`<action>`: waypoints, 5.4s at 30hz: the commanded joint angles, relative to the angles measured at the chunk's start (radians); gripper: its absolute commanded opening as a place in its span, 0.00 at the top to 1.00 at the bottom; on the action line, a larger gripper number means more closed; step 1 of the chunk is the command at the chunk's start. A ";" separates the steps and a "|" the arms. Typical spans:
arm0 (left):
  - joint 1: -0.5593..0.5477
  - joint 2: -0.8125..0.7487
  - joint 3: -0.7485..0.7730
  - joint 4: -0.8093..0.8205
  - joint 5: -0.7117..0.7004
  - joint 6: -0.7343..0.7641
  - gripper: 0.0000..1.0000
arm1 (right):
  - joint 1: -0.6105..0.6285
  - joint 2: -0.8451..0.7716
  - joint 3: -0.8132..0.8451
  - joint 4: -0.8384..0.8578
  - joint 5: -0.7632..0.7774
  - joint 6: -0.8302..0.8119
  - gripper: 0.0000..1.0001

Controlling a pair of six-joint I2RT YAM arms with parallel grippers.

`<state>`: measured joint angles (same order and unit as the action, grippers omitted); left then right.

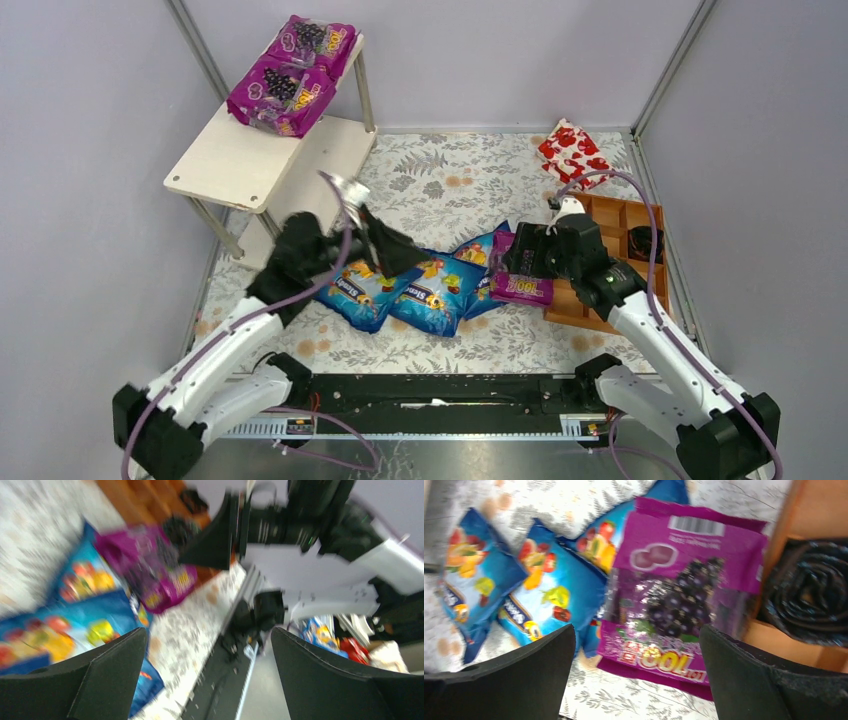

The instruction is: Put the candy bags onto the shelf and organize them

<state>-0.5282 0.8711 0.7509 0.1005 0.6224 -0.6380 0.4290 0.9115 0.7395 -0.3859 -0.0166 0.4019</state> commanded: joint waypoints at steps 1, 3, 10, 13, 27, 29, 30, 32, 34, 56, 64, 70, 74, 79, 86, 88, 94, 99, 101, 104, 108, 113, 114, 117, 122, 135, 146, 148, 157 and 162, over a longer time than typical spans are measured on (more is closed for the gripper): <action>-0.209 0.059 -0.090 0.055 -0.224 -0.043 0.01 | -0.004 0.019 0.035 -0.130 0.158 0.022 0.00; -0.253 0.100 -0.145 0.077 -0.267 -0.069 0.01 | -0.003 0.055 0.048 -0.138 0.167 0.025 0.00; -0.275 0.127 -0.257 0.104 -0.282 -0.101 0.01 | -0.003 0.189 0.097 -0.138 0.219 0.041 0.00; -0.276 0.106 -0.251 0.059 -0.297 -0.072 0.01 | -0.003 0.195 0.081 -0.064 0.152 0.069 0.00; -0.276 0.104 -0.211 -0.012 -0.325 -0.065 0.01 | -0.107 0.216 0.004 0.086 0.004 0.015 0.00; -0.275 0.103 -0.226 -0.006 -0.326 -0.074 0.01 | -0.108 0.252 -0.003 0.134 -0.081 -0.005 0.00; -0.276 0.100 -0.229 -0.012 -0.334 -0.077 0.01 | -0.108 0.274 0.002 0.148 -0.118 -0.011 0.00; -0.276 0.094 -0.221 -0.047 -0.355 -0.076 0.01 | -0.108 0.321 0.010 0.174 -0.166 -0.019 0.00; -0.275 0.081 -0.210 -0.086 -0.374 -0.076 0.01 | -0.104 0.363 0.009 0.224 -0.232 -0.014 0.00; -0.274 0.408 -0.095 0.270 -0.221 -0.319 0.17 | -0.203 0.118 -0.048 0.225 -0.359 0.051 0.00; -0.274 0.481 -0.069 0.275 -0.222 -0.306 0.16 | -0.376 0.285 -0.063 0.209 -0.469 0.054 0.00; -0.274 0.486 -0.106 0.284 -0.242 -0.302 0.16 | -0.374 0.382 -0.037 0.209 -0.428 0.002 0.00; -0.274 0.502 -0.104 0.293 -0.246 -0.297 0.20 | -0.374 0.385 -0.048 0.211 -0.403 -0.025 0.00; -0.274 0.551 -0.059 0.312 -0.245 -0.309 0.24 | -0.364 0.395 -0.116 0.354 -0.585 0.046 0.00; -0.274 0.680 0.071 0.294 -0.268 -0.334 0.23 | -0.351 0.370 -0.153 0.419 -0.603 0.074 0.00; -0.278 0.711 0.109 0.291 -0.275 -0.322 0.29 | -0.351 0.361 -0.157 0.419 -0.598 0.075 0.00; -0.326 0.808 0.237 0.205 -0.339 -0.277 0.26 | -0.352 0.352 -0.167 0.429 -0.606 0.091 0.00; -0.377 0.875 0.300 0.145 -0.428 -0.259 0.33 | -0.351 0.325 -0.181 0.425 -0.603 0.090 0.00; -0.387 0.882 0.304 0.135 -0.469 -0.258 0.36 | -0.351 0.314 -0.185 0.423 -0.602 0.088 0.00; -0.395 0.879 0.287 0.134 -0.528 -0.263 0.36 | -0.351 0.304 -0.187 0.415 -0.602 0.083 0.00; -0.399 0.896 0.270 0.167 -0.555 -0.287 0.38 | -0.352 0.300 -0.195 0.423 -0.601 0.084 0.00; -0.401 0.935 0.290 0.183 -0.560 -0.294 0.45 | -0.352 0.305 -0.205 0.430 -0.601 0.087 0.00; -0.401 0.940 0.294 0.186 -0.561 -0.293 0.45 | -0.352 0.305 -0.207 0.430 -0.602 0.086 0.00; -0.400 0.957 0.312 0.177 -0.558 -0.284 0.37 | -0.351 0.299 -0.212 0.432 -0.602 0.089 0.00; -0.401 0.982 0.330 0.183 -0.539 -0.294 0.46 | -0.351 0.286 -0.216 0.429 -0.597 0.091 0.00; -0.397 0.934 0.291 0.249 -0.517 -0.306 0.79 | -0.351 0.222 -0.172 0.319 -0.547 0.063 0.00; -0.389 0.875 0.306 0.238 -0.476 -0.309 0.97 | -0.352 0.056 -0.102 0.185 -0.384 0.060 0.00; -0.389 0.859 0.309 0.237 -0.466 -0.315 1.00 | -0.351 0.036 -0.097 0.173 -0.365 0.058 0.00; -0.377 0.755 0.353 0.170 -0.420 -0.310 1.00 | -0.351 -0.017 -0.066 0.127 -0.313 0.062 0.00; -0.375 0.655 0.391 0.076 -0.456 -0.279 1.00 | -0.352 -0.060 -0.034 0.082 -0.242 0.066 0.00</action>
<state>-0.9104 1.6691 1.0504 0.1371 0.1661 -0.9379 0.0723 0.8982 0.6346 -0.2676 -0.3382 0.4683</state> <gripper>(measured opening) 0.072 0.995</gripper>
